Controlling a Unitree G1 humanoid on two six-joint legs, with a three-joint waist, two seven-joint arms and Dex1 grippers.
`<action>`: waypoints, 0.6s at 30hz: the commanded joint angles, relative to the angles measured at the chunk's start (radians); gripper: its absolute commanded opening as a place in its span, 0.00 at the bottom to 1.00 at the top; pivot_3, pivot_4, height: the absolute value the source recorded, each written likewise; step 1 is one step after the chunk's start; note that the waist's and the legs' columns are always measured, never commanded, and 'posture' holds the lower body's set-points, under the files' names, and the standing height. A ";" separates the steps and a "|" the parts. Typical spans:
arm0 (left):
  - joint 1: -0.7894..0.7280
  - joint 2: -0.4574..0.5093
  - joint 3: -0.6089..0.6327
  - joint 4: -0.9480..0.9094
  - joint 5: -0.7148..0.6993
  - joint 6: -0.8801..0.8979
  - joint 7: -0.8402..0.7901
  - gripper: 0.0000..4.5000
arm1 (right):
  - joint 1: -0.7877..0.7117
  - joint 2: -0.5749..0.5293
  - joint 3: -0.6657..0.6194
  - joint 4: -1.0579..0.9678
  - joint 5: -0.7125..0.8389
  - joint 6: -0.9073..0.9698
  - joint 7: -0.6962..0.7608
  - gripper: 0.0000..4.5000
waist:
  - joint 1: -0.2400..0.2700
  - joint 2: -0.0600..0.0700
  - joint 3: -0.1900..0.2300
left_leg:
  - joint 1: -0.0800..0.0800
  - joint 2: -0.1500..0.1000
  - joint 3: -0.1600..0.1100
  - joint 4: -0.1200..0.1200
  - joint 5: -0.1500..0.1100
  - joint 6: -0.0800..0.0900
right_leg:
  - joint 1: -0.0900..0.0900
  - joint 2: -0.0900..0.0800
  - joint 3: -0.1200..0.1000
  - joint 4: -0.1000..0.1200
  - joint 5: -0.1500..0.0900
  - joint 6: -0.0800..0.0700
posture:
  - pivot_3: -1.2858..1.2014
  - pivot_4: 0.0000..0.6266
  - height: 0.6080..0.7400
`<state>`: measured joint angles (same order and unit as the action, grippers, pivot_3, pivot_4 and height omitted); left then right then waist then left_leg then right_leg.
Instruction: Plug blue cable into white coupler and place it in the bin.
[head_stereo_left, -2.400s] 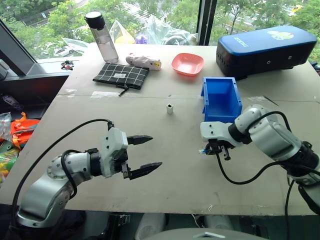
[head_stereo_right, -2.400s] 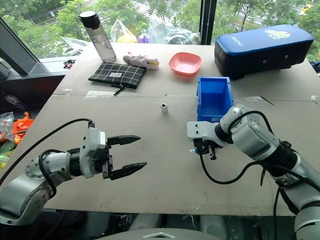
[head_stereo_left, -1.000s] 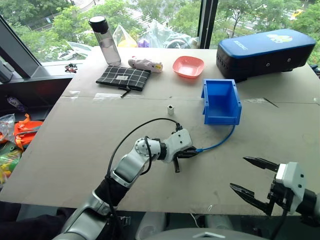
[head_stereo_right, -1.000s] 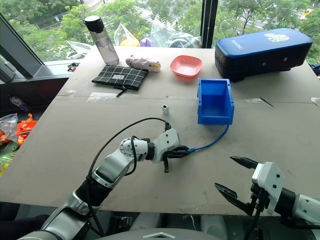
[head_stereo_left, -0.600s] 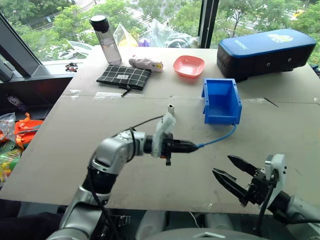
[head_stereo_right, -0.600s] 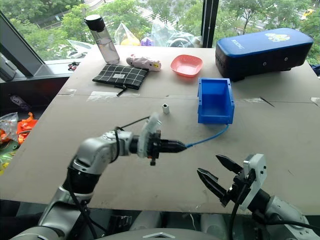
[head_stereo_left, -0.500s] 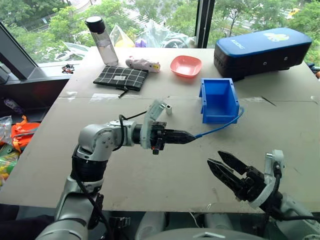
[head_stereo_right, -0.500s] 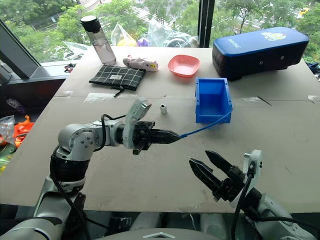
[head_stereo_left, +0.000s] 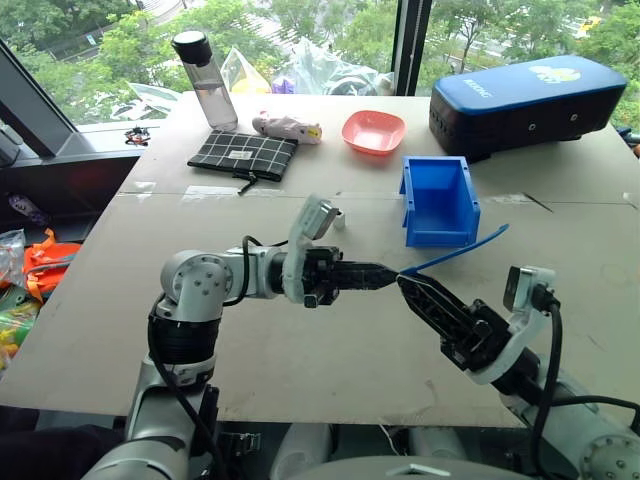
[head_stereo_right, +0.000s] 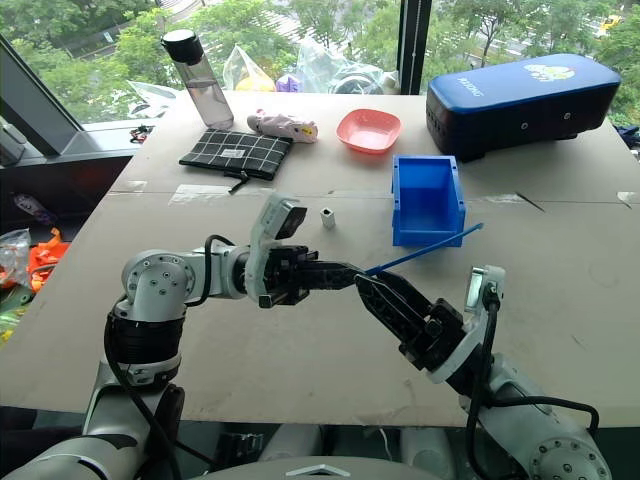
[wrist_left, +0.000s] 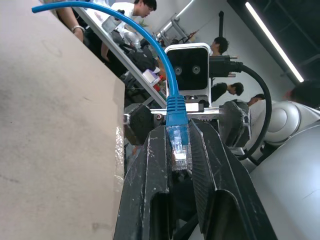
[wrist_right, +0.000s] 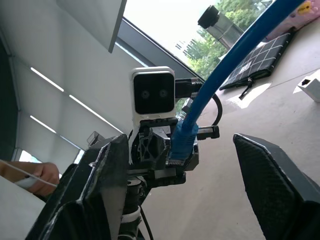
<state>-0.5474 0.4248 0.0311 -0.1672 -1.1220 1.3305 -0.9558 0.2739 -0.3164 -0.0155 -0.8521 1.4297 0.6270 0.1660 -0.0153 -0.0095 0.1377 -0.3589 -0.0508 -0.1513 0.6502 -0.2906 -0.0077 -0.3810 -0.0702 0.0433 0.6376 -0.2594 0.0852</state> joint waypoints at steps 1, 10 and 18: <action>0.001 0.007 0.012 -0.046 -0.042 -0.001 0.001 0.00 | 0.008 -0.018 0.007 -0.028 0.032 -0.031 0.016 0.73 | 0.000 0.000 0.000 | 0.000 0.000 0.000 0.000 0.000 0.000 | 0.000 0.000 0.000 0.000 0.000 0.000 | 0.52 0.24 0.97; 0.015 0.009 0.006 -0.050 -0.064 -0.004 0.015 0.00 | 0.032 -0.024 0.041 -0.020 0.007 -0.073 0.030 0.73 | 0.000 0.000 0.000 | 0.000 0.000 0.001 0.000 0.000 0.000 | 0.000 0.000 0.000 0.000 0.000 0.000 | 0.52 0.24 0.97; 0.026 -0.001 -0.008 -0.058 -0.071 -0.010 0.023 0.00 | 0.024 -0.012 0.077 -0.005 -0.008 -0.095 0.026 0.03 | 0.000 0.000 0.000 | 0.000 0.000 0.001 0.000 0.000 0.000 | 0.000 0.000 0.001 0.000 0.000 0.000 | 0.52 0.24 0.97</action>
<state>-0.5209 0.4299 0.0298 -0.1857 -1.1608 1.3268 -0.9277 0.3035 -0.3337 0.0452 -0.8445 1.4210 0.5430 0.1878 -0.0152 -0.0095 0.1377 -0.3589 -0.0510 -0.1505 0.6501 -0.2907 -0.0075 -0.3813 -0.0702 0.0438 0.6375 -0.2595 0.0852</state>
